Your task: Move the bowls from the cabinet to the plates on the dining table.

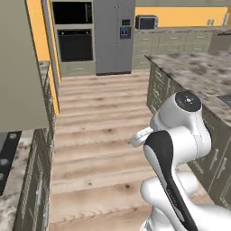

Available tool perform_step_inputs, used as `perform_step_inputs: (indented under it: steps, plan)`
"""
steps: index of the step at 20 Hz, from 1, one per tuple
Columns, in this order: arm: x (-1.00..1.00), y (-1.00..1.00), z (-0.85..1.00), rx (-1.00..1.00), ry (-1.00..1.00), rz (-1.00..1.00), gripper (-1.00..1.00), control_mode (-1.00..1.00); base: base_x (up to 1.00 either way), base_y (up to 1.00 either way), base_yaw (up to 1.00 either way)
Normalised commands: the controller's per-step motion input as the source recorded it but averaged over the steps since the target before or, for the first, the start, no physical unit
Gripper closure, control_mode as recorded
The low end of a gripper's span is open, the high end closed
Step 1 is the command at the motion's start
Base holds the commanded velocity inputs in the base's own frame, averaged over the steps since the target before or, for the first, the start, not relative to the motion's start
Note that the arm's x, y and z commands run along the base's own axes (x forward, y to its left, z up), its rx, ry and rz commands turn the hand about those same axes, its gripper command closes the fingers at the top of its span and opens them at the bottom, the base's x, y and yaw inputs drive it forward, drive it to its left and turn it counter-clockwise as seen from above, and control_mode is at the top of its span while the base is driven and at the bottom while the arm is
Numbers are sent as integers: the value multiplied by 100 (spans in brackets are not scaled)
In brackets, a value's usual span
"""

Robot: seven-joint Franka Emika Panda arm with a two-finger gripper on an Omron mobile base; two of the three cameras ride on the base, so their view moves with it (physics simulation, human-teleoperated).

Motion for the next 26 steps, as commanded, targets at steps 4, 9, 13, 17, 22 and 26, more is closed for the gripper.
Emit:
perform_step_inputs:
  steps: [4, 9, 13, 17, 22, 26]
  plan:
    - [0, 0, 0, 0, 0, 0, -100, 100, -22, -2, 53]
    - [0, 0, 0, 0, 0, 0, -100, 100, -33, -2, 49]
    - [0, 0, 0, 0, 0, 0, -100, 100, -43, 0, 49]
    - [0, 0, 0, 0, 0, 0, -100, 100, -43, 0, 52]
    - [0, 0, 0, 0, 0, 0, -100, 100, -24, 3, 54]
    - [0, 0, 0, 0, 0, 0, -100, 100, -7, 13, 57]
